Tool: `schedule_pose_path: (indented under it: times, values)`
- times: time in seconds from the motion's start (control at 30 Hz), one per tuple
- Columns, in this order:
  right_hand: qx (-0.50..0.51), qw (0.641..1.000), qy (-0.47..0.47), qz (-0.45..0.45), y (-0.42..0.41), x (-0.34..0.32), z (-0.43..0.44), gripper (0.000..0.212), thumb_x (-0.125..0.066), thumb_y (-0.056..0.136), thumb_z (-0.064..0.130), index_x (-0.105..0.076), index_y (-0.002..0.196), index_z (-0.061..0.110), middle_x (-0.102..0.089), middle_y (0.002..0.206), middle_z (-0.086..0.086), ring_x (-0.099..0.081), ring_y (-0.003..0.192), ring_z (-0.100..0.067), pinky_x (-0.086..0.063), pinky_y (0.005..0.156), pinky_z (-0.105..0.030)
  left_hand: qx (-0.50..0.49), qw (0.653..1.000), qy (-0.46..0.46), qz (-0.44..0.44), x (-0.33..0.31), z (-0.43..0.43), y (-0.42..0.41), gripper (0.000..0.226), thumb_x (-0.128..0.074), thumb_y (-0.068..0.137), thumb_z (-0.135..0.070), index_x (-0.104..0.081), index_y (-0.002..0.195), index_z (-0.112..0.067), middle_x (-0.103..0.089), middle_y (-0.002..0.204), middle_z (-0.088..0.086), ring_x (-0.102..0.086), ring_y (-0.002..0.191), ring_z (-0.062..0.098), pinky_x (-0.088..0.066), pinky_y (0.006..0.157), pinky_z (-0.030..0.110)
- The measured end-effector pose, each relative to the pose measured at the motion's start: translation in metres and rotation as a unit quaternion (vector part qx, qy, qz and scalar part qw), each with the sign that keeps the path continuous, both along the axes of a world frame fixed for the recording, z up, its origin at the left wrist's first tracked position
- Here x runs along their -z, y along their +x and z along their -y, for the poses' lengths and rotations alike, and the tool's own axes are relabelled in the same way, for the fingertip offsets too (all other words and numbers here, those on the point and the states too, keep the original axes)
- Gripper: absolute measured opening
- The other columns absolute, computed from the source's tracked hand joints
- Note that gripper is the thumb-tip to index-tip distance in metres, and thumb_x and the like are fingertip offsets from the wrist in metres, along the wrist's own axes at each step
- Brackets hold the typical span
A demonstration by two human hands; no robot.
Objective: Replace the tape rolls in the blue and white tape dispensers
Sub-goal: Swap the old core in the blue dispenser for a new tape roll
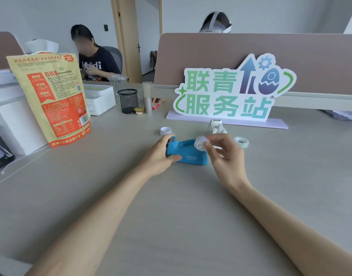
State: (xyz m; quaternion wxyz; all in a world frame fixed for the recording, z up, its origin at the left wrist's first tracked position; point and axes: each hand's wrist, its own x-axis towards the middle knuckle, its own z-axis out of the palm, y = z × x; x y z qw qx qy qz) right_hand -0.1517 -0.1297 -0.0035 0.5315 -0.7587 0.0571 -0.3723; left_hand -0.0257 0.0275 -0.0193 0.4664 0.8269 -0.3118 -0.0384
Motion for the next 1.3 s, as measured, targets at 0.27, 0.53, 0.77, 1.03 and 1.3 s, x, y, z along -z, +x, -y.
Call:
schedule_pose_path:
  times: [0.27,0.53,0.77,1.03,1.3]
  values:
    - [-0.022,0.997,-0.037,-0.060,-0.002,0.004,-0.003,0.015,-0.071,0.088,0.019,-0.064,0.100,0.015,-0.070,0.095,0.015,-0.069,0.091,-0.009,-0.053,0.079,-0.018,-0.026,0.997,0.042,0.052,0.001,0.019,0.015,0.065,-0.067,0.086,-0.027,-0.033,0.141,-0.022,-0.046,0.138,-0.001,-0.050,0.118,0.019,-0.042,0.094,0.030]
    - [-0.069,0.982,0.148,-0.096,0.005,0.011,0.016,0.019,-0.073,0.084,0.008,-0.063,0.099,0.015,-0.075,0.088,0.006,-0.071,0.087,-0.010,-0.056,0.092,-0.036,0.014,0.930,-0.011,0.368,-0.002,0.010,-0.025,0.027,-0.068,0.074,-0.032,-0.056,0.094,-0.017,-0.058,0.095,-0.006,-0.051,0.094,0.008,-0.047,0.074,0.030]
    - [-0.084,0.981,0.138,-0.107,0.006,0.008,0.013,0.016,-0.079,0.078,0.011,-0.064,0.079,0.014,-0.074,0.077,0.000,-0.069,0.078,-0.011,-0.056,0.084,-0.035,0.045,0.951,0.036,0.303,-0.002,0.015,-0.024,0.031,-0.068,0.077,-0.047,-0.055,0.090,-0.023,-0.053,0.080,-0.020,-0.045,0.077,-0.017,-0.039,0.063,0.020]
    - [-0.046,0.991,0.070,-0.107,0.006,0.010,0.011,0.014,-0.078,0.079,0.012,-0.065,0.075,0.017,-0.066,0.074,0.006,-0.061,0.073,-0.005,-0.046,0.070,-0.018,-0.008,0.959,0.017,0.284,-0.001,0.008,-0.026,0.014,-0.067,0.080,-0.035,-0.059,0.088,-0.027,-0.060,0.079,-0.019,-0.050,0.073,-0.005,-0.045,0.065,0.023]
    - [-0.043,0.989,-0.004,-0.144,0.005,0.012,0.010,0.004,-0.074,0.083,0.022,-0.072,0.087,0.022,-0.073,0.085,0.010,-0.068,0.088,-0.004,-0.054,0.080,-0.025,-0.020,0.947,0.016,0.319,-0.005,0.004,-0.024,0.010,-0.061,0.086,-0.035,-0.058,0.092,-0.028,-0.057,0.085,-0.018,-0.043,0.076,-0.018,-0.036,0.065,0.016]
